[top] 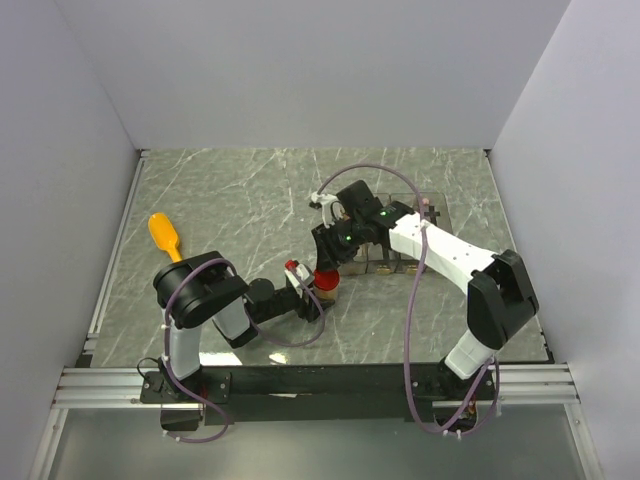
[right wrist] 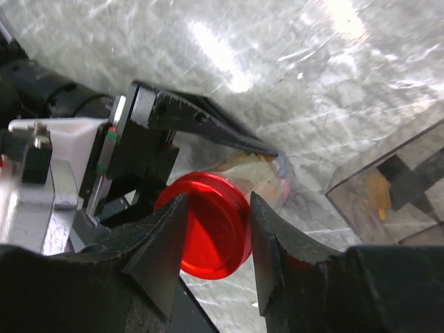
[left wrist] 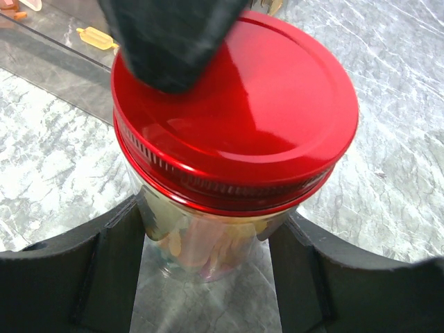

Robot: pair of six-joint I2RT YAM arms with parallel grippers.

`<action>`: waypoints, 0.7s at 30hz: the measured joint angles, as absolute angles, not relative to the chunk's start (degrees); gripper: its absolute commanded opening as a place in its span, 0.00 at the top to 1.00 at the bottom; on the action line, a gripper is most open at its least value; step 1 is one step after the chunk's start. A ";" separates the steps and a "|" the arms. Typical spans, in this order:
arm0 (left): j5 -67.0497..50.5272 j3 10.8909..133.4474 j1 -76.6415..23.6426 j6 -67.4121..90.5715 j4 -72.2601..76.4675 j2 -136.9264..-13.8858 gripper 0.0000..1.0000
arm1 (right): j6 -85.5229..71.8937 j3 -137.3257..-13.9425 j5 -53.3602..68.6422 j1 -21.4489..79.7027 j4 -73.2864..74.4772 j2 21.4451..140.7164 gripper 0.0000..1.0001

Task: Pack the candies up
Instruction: Screw the bottle lid onto the packing bottle.

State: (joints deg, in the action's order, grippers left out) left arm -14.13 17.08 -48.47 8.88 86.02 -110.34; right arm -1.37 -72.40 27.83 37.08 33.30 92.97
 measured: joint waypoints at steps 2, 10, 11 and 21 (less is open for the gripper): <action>-14.13 17.08 -48.45 8.86 86.04 -110.37 0.52 | -0.45 -72.12 28.56 37.08 33.87 93.12 0.59; -14.70 17.06 -48.56 8.75 86.06 -110.41 0.53 | -1.63 -64.01 27.40 36.71 27.03 86.83 0.72; -14.90 17.06 -48.62 8.73 86.08 -110.41 0.54 | -2.22 -62.39 26.35 36.91 26.09 85.14 0.74; -17.80 16.56 -49.50 8.64 86.37 -110.34 0.60 | -13.82 -45.23 12.95 42.61 12.36 69.60 0.85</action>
